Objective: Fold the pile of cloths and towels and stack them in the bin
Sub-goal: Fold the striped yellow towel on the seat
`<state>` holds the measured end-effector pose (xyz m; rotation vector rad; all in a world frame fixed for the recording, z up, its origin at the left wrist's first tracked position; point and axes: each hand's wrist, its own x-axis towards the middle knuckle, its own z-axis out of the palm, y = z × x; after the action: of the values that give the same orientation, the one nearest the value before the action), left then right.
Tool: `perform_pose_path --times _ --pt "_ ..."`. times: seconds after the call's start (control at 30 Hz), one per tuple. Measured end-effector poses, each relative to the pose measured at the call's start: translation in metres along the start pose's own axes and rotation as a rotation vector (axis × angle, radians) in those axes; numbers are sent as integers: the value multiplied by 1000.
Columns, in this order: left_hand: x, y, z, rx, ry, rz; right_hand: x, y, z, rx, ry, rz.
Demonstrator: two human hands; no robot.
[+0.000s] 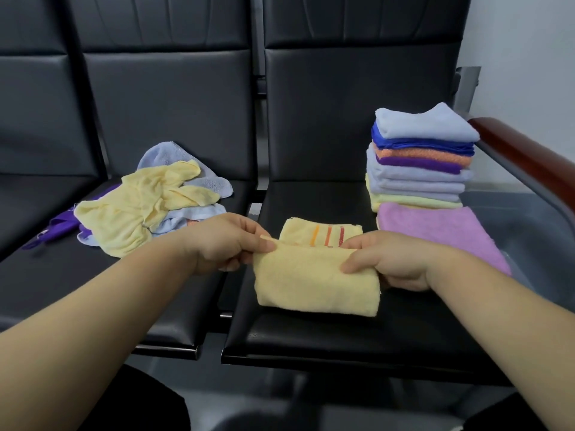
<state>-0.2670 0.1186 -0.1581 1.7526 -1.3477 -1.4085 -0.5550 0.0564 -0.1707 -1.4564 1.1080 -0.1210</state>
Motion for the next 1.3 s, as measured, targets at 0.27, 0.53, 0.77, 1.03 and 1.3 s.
perform_pose_path --times 0.27,0.53,0.77,1.03,1.3 --pt "58 3 9 -66 305 126 36 -9 -14 -131 555 -119" --pt "141 -9 30 113 538 176 82 6 -23 -465 780 -79" --pt "161 -26 36 428 535 42 96 8 -17 -692 734 157" --pt "151 -22 41 616 383 -50 102 3 -6 -814 472 382" --pt "104 2 52 174 564 253 80 2 -6 -158 651 36"
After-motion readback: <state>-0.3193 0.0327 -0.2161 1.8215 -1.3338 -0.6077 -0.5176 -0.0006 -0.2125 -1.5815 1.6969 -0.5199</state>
